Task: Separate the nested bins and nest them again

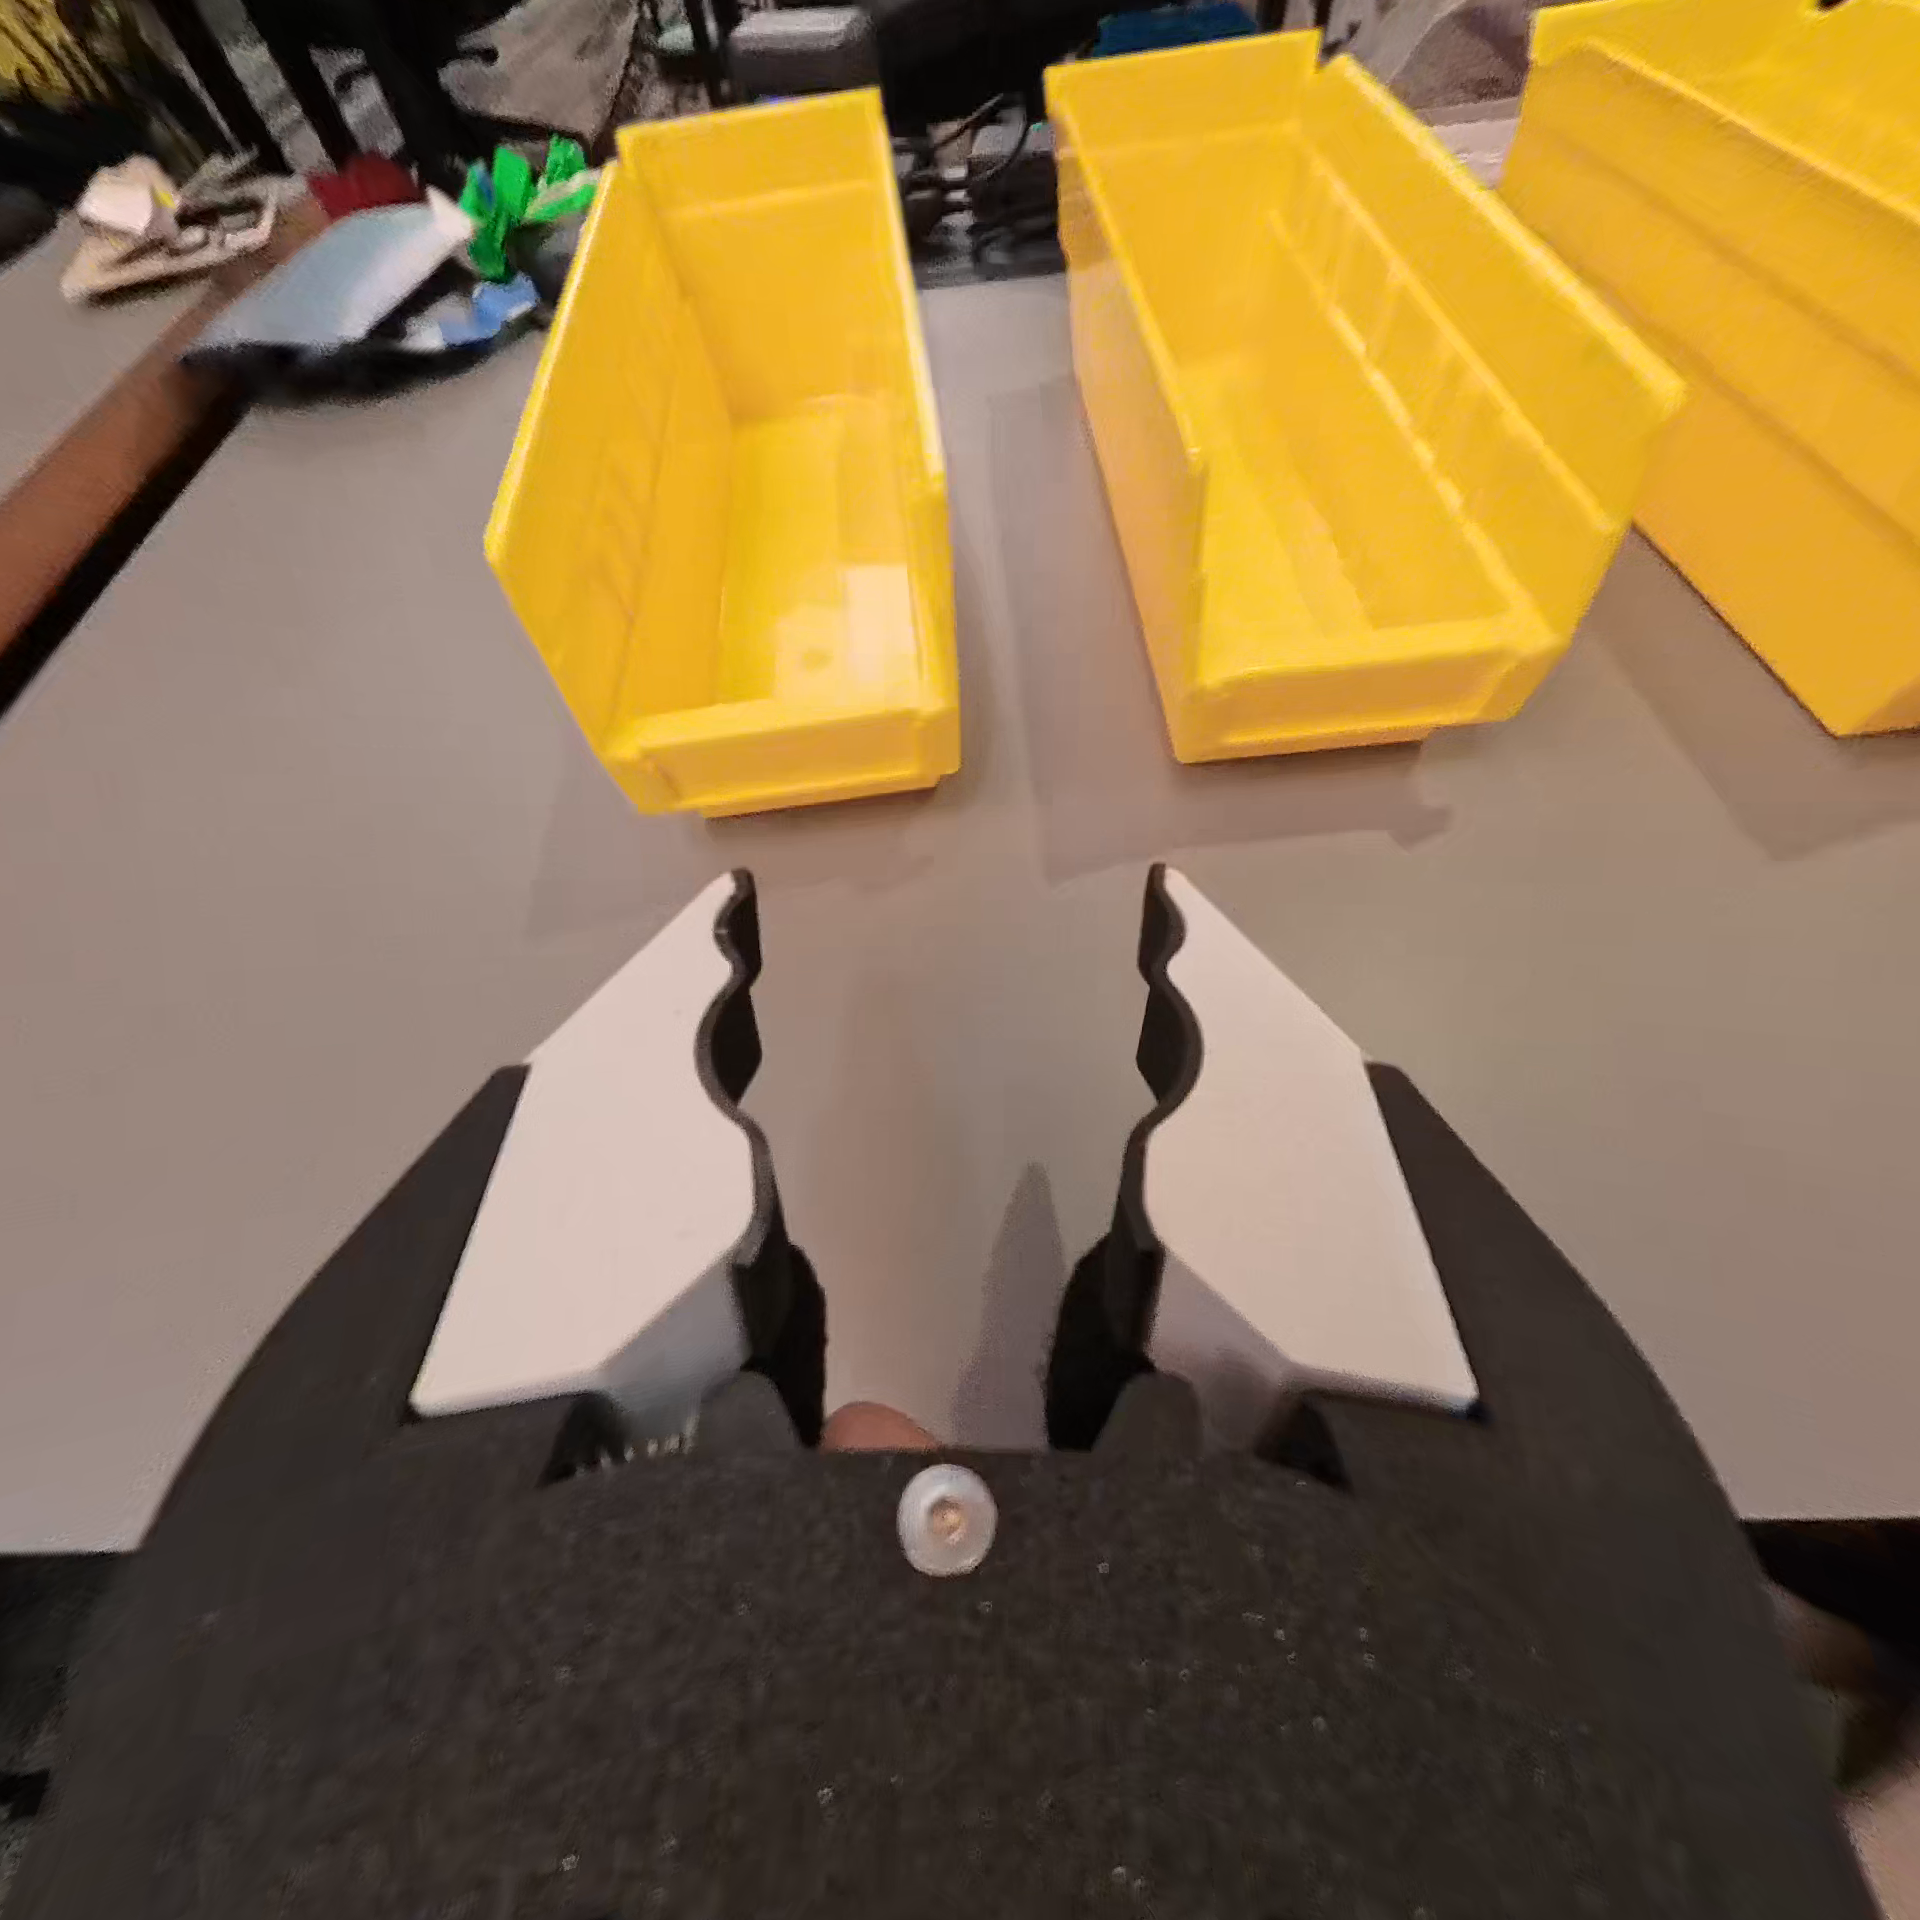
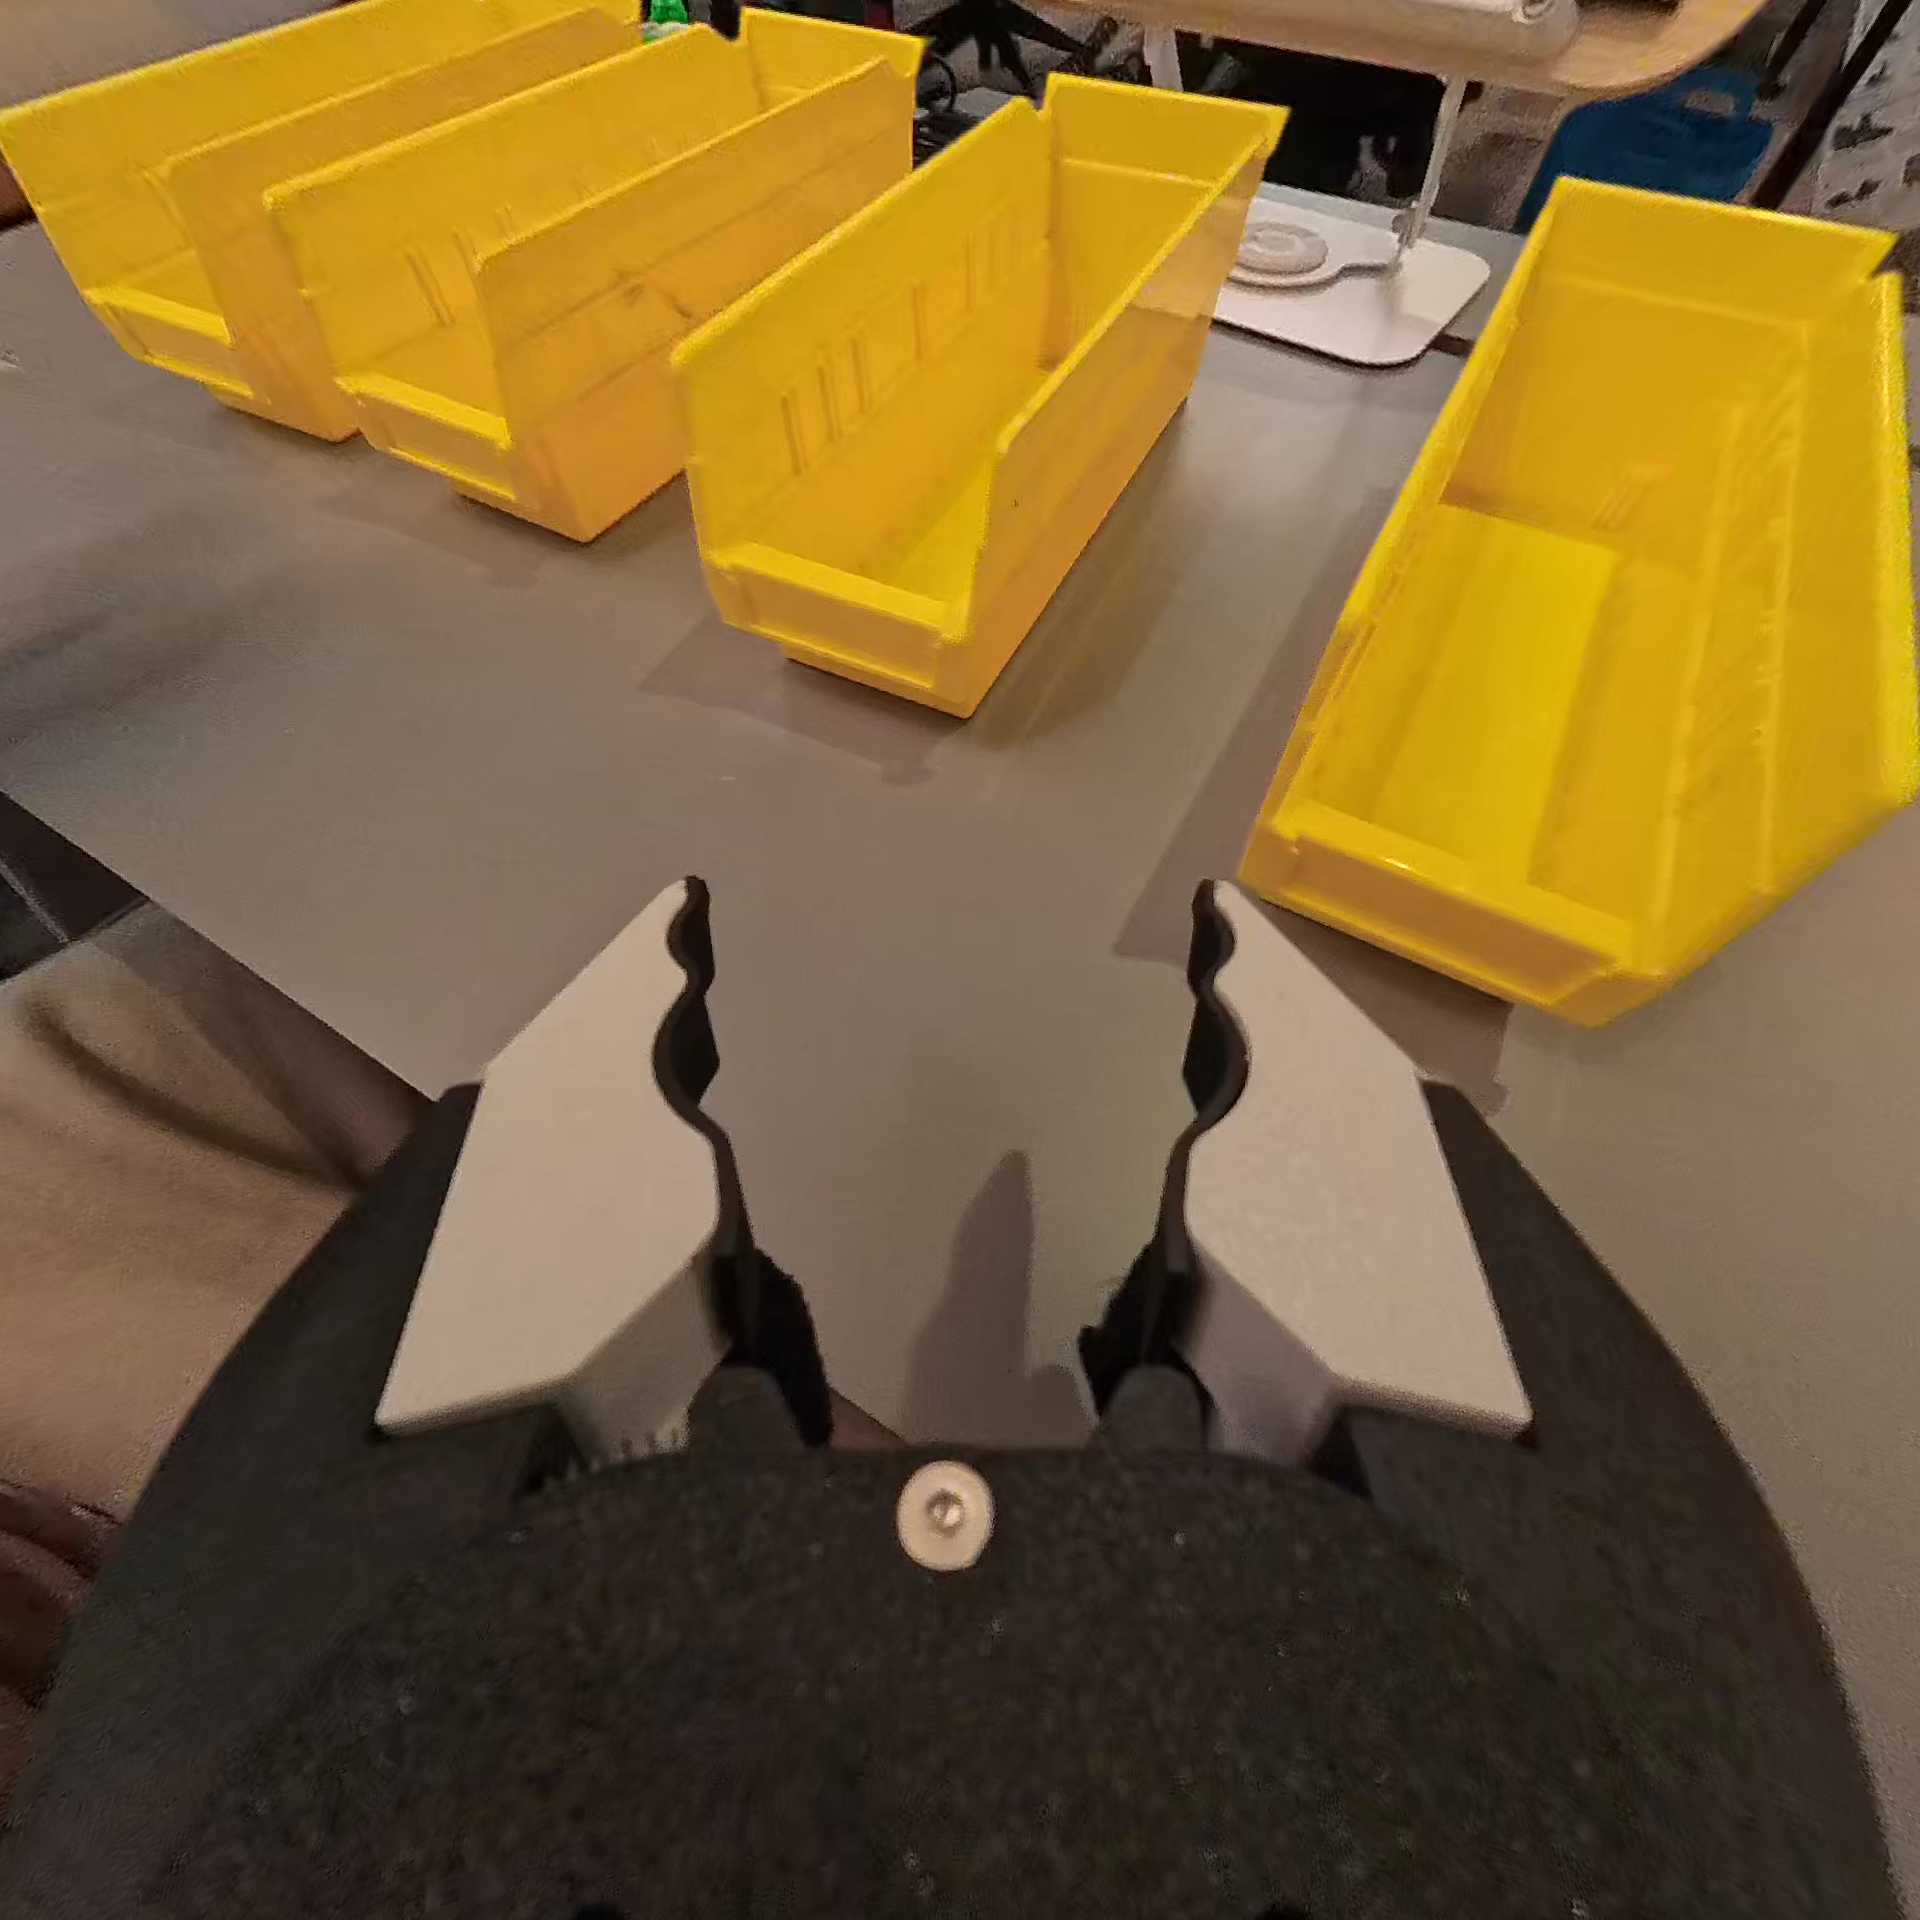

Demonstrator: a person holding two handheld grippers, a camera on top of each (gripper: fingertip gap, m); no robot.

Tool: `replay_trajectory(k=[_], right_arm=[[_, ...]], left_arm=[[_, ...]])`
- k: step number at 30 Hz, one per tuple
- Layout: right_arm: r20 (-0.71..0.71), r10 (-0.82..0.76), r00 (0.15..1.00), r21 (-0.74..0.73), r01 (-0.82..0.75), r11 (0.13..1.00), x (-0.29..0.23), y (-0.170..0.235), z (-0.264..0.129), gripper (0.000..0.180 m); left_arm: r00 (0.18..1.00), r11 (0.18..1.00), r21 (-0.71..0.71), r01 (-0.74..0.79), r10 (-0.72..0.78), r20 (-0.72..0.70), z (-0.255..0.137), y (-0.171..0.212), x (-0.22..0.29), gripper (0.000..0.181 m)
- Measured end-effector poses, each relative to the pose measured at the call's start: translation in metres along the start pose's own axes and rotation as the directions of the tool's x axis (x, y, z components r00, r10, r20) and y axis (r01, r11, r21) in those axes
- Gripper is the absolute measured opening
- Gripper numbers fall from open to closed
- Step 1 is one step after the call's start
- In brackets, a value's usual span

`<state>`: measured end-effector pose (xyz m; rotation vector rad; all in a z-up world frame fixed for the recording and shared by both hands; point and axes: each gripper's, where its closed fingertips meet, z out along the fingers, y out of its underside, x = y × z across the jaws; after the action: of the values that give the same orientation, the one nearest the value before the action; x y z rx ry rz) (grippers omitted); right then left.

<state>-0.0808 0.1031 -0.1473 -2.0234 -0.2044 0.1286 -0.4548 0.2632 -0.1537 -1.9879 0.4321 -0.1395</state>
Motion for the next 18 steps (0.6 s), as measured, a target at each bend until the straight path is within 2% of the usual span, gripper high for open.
replay_trajectory(k=[4,8,11,15,18], right_arm=[[-0.02,-0.049,0.999,-0.022,0.049,0.999,-0.006,0.001,0.001,0.094],[-0.007,-0.057,0.998,-0.019,0.057,0.998,-0.011,0.003,0.004,0.094],[0.009,-0.042,0.999,-0.01,0.042,0.999,-0.013,0.001,0.005,0.094],[-0.002,-0.046,0.999,-0.019,0.046,0.999,-0.01,0.004,0.004,0.094],[-0.005,-0.05,0.999,-0.026,0.049,0.998,-0.008,0.006,0.002,0.094]], left_arm=[[0.998,0.998,-0.021,0.052,-0.051,0.032,0.019,-0.007,-0.027,0.071],[0.995,0.995,-0.065,0.075,-0.069,0.078,0.057,-0.019,-0.066,0.076],[0.992,0.996,-0.054,0.068,-0.061,0.108,0.082,-0.038,-0.092,0.073],[0.998,0.982,-0.18,0.064,-0.059,0.032,0.102,-0.047,-0.094,0.071],[0.991,0.923,-0.375,0.085,-0.118,-0.065,0.114,-0.06,-0.083,0.111]])
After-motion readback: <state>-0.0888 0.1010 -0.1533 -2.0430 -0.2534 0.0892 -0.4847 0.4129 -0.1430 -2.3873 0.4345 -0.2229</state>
